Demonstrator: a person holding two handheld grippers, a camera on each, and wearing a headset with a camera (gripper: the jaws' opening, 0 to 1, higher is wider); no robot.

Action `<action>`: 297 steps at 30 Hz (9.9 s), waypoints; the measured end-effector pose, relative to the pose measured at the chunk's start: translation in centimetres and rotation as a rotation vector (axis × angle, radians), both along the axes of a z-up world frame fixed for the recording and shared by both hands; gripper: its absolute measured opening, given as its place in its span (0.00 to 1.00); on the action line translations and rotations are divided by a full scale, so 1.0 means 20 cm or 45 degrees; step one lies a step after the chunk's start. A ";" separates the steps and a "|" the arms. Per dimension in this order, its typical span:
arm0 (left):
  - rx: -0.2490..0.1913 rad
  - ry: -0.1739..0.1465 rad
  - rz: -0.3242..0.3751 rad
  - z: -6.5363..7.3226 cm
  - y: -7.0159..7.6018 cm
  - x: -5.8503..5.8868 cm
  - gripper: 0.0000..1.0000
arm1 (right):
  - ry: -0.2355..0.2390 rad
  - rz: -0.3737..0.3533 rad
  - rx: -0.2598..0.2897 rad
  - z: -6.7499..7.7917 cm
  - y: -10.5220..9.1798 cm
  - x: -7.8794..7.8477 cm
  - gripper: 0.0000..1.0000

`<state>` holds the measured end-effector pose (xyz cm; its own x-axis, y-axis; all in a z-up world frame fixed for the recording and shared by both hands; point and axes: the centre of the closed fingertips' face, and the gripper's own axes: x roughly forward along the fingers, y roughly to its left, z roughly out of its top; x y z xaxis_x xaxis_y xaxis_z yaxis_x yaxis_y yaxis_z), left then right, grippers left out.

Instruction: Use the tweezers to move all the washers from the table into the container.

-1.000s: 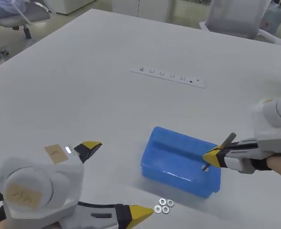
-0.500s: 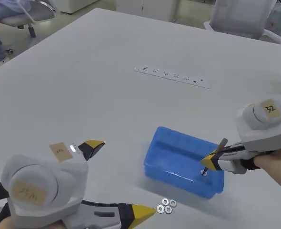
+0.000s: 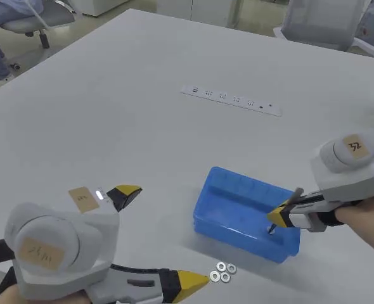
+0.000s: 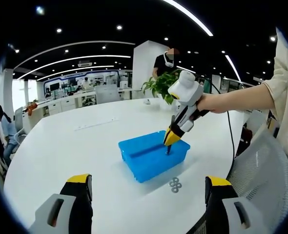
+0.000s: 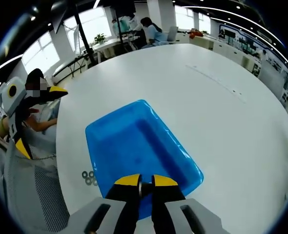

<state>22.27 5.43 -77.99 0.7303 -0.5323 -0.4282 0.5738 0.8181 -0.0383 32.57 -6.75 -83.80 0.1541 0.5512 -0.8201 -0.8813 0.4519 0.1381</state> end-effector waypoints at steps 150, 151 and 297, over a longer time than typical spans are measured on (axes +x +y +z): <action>0.129 0.217 -0.709 0.07 -0.32 -0.01 0.15 | -0.163 0.486 0.378 0.01 0.39 -0.57 0.02; 0.076 0.224 -0.655 0.07 -0.29 -0.01 0.21 | -0.151 0.449 0.391 0.01 0.39 -0.56 0.02; -0.134 -0.063 0.173 0.08 0.08 -0.01 0.91 | 0.036 -0.096 0.689 0.13 0.25 -0.41 0.04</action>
<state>21.98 7.02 -76.49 0.8171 -0.4675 -0.3374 0.4618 0.8811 -0.1023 24.37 -1.76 -81.22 0.1919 0.8838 -0.4267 -0.8417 0.3718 0.3915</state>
